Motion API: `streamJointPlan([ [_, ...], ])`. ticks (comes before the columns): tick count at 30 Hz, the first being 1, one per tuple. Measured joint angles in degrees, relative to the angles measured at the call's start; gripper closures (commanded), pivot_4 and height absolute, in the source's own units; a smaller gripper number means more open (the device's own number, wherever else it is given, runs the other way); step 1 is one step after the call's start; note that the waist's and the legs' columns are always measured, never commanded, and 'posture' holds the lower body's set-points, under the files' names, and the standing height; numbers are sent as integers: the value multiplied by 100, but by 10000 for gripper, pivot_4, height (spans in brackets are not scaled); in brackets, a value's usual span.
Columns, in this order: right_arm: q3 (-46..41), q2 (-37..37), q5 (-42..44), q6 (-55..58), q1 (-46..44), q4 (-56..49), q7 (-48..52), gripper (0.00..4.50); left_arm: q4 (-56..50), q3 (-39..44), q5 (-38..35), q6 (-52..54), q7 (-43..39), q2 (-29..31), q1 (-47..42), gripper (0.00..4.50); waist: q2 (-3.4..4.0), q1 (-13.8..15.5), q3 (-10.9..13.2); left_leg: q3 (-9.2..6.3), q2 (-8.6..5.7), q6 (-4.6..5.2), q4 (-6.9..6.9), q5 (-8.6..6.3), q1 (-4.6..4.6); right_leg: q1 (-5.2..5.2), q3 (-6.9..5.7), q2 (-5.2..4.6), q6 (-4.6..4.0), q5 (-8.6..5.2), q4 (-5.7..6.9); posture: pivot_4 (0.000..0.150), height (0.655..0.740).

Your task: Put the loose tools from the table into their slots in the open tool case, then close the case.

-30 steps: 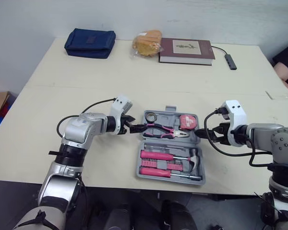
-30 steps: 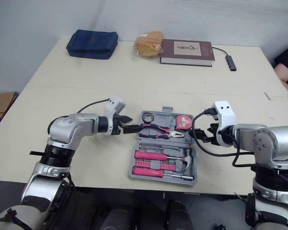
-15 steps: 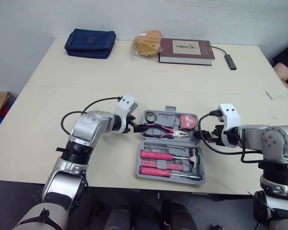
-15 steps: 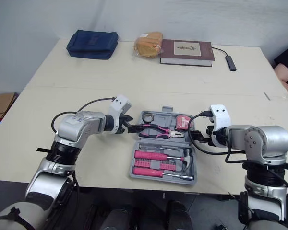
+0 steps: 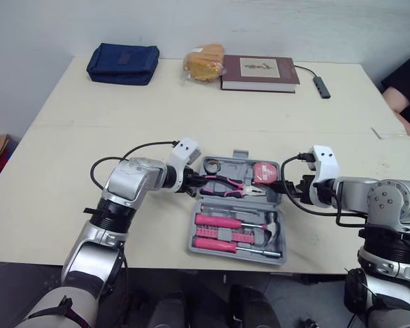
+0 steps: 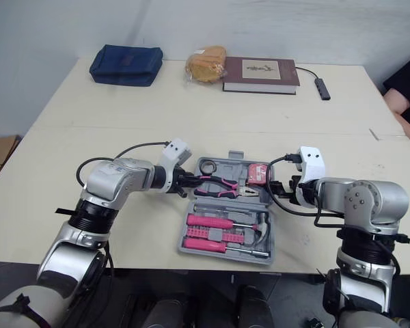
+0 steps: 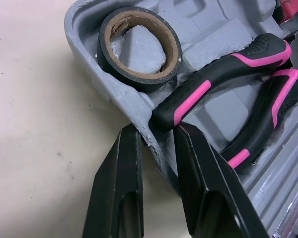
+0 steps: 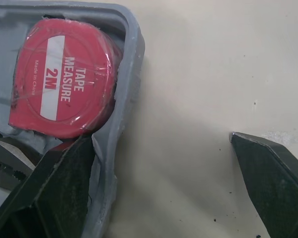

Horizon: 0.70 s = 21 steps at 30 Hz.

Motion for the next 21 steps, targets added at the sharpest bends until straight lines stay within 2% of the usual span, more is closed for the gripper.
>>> streamJointPlan([
  [5, -236, 132, 181, 0, 107, -143, -251, 0, 93, 240, -2, -11, 91, -201, 11, 42119, 0, -10, 0, -2, -2, 1, 0, 1, -4, -1, 3, -3, 0, 0, 0, 1500, 7400],
  [6, -253, 156, 227, -1, 147, -217, -327, 3891, 127, 273, -2, -93, 94, -234, 18, 42121, 0, -7, 0, -2, -2, 1, 0, 1, -5, -2, 3, -3, 0, 0, -1, 1500, 7400],
  [8, -244, 163, 257, 0, 192, -313, -372, 7704, 170, 301, -2, -181, 98, -289, 18, 42130, 1, -2, 1, -3, -2, 1, -1, 1, -7, -2, 2, -3, 0, 0, -2, 1500, 7400],
  [13, 32, 3, 70, -244, 320, -1022, -323, 34064, 299, 557, -2, -904, 201, -605, 87, 42138, 16, 70, 11, 5, -6, 3, 0, 2, -24, -31, 1, -5, 0, 0, 5, 1500, 7400],
  [15, 24, -9, 38, -202, 283, -1174, -268, 43030, 305, 626, -2, -1128, 230, -668, 87, 42138, 16, 75, 11, 14, -5, 3, -1, 1, -26, -39, -1, -2, 0, 0, 9, 1500, 7400],
  [16, -16, -10, 41, -152, 280, -1232, -219, 44145, 380, 675, 0, -1187, 261, -665, 87, 42138, 16, 74, 11, 22, -5, 3, -3, 2, -26, -46, 4, -2, 0, 0, 15, 1500, 7400],
  [21, -15, -9, 42, -57, 304, -1251, -145, 44145, 482, 797, -31, -1356, 269, -685, 85, 42138, 16, 62, 11, 34, -4, 5, -2, 3, -21, -48, 13, -2, 0, 0, 22, 1500, 7400],
])
